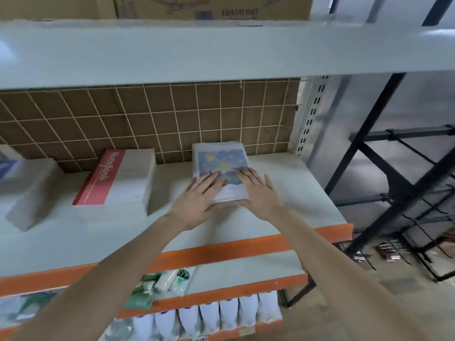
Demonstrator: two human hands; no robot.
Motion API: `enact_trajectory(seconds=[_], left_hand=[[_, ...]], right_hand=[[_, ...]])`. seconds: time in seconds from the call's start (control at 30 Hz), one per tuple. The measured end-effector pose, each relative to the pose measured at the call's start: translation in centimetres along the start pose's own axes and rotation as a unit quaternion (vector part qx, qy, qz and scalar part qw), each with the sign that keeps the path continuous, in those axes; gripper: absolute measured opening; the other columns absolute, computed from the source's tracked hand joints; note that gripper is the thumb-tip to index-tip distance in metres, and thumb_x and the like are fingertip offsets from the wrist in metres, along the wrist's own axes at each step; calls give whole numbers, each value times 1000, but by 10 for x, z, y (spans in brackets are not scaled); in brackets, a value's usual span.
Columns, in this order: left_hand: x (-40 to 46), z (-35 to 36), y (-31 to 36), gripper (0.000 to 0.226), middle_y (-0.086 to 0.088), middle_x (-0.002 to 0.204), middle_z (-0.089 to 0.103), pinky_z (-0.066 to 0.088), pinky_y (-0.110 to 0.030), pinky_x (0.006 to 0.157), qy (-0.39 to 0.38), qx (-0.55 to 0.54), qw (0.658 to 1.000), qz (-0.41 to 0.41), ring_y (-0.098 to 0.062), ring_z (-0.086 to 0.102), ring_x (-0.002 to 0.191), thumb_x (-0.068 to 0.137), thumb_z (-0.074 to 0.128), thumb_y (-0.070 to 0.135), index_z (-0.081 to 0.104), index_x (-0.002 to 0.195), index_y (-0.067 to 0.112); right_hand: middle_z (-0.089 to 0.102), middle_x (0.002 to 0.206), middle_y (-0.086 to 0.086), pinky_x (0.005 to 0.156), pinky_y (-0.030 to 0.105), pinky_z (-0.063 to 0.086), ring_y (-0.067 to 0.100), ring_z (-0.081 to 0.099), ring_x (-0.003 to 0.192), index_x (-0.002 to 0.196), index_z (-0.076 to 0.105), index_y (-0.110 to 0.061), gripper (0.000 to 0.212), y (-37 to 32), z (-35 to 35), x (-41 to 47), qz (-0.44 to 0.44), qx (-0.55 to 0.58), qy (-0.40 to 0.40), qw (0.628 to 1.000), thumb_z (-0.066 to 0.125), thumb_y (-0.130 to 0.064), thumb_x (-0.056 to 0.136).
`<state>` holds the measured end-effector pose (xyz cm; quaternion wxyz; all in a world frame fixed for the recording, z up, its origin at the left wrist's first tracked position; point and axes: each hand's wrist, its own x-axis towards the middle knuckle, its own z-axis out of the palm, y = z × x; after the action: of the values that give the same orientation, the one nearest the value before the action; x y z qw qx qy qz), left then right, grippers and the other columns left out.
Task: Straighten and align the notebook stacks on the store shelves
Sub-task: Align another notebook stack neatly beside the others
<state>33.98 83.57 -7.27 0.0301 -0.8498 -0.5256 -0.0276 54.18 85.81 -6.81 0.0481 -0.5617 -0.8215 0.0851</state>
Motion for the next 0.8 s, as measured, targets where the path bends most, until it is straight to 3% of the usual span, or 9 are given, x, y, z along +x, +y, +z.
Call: enact_trajectory(seconds=[0.17,0.33,0.43,0.5,0.53,0.6,0.67,0.73,0.8], left_hand=[[-12,-9,-13,59,1,158,-4,-5,-26,114,-4,-35,999,-41,-15,-4,145,99,30,45,7,150,27],[-23,-7,-14,62,0,158,3,8,-33,116,4,-170,978,-120,-22,7,144,97,37,45,9,150,29],[-26,2,-10,62,2,157,13,26,-38,113,25,-274,948,-159,-22,19,142,95,39,48,11,149,35],[-27,9,-6,61,3,155,22,30,-29,109,77,-321,930,-164,-19,29,139,95,44,45,18,149,33],[-27,12,-4,61,4,153,27,29,-23,104,105,-336,921,-166,-18,33,136,94,47,43,22,148,30],[-28,17,-1,61,5,148,38,32,-15,94,153,-361,902,-182,-16,42,129,92,50,43,29,146,26],[-28,22,3,60,5,139,48,36,-15,91,193,-394,875,-208,-16,49,123,89,53,44,36,143,25],[-28,28,5,55,3,136,52,37,-25,101,229,-410,854,-223,-17,48,125,89,58,38,43,140,23],[-28,32,6,49,2,134,54,24,-27,110,253,-403,848,-232,-19,43,130,89,61,32,48,136,22]], right_hand=[[-3,160,-5,116,41,-6,10,-7,146,152,8,-21,86,2,-5,7,-21,84,-12,996,54,-55,88],[1,160,-1,119,39,-2,11,-7,146,151,16,-27,78,13,-7,-5,-14,198,5,980,59,-46,89],[25,155,-1,116,30,15,9,14,144,148,25,-22,70,21,-3,-13,0,289,47,956,62,-34,90],[40,147,-4,102,14,25,7,34,131,145,32,-20,69,22,1,-17,30,354,74,932,67,-30,87],[42,144,-6,97,12,27,7,38,128,145,33,-21,70,22,3,-18,46,378,82,921,69,-30,86],[43,143,-8,97,13,28,9,39,131,145,35,-21,69,20,10,-18,54,410,95,906,69,-27,85],[45,142,-9,100,14,30,9,40,131,144,37,-20,67,17,16,-17,47,438,109,891,69,-25,86],[46,142,-9,106,20,31,9,40,132,143,39,-20,65,14,22,-17,48,452,130,881,69,-26,86],[46,140,-12,115,36,26,10,36,135,139,43,-22,60,14,27,-17,57,445,152,880,69,-28,85]])
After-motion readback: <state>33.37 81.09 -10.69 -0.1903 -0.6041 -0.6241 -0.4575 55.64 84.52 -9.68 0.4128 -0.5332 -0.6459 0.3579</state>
